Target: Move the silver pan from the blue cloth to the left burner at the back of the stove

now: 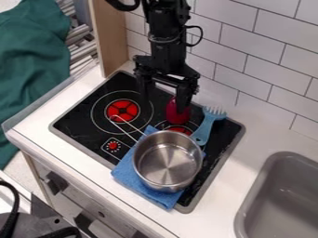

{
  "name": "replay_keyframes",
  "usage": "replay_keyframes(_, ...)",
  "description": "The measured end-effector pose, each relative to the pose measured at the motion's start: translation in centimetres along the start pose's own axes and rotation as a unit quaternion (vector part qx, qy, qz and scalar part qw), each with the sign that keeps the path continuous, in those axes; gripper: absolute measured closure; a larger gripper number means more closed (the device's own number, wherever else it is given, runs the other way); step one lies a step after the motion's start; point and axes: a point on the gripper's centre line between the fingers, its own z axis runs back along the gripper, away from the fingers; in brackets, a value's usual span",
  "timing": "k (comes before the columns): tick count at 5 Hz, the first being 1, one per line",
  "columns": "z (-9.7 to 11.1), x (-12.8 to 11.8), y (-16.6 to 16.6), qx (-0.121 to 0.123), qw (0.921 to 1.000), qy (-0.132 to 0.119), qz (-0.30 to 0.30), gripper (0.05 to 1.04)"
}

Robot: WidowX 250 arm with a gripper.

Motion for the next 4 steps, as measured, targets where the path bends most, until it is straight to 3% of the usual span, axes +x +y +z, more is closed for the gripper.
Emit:
replay_keyframes(1, -1.0, -0.7, 0.0, -0.001, 0.9998, 0.018, 0.004, 0.079)
replay_keyframes(2, -1.7, -3.9, -1.8, -0.007, 0.9995, 0.029, 0.012, 0.079)
replay_keyframes(4, -0.7, -6.7, -5.3, 0.000, 0.9999, 0.011, -0.009, 0.079)
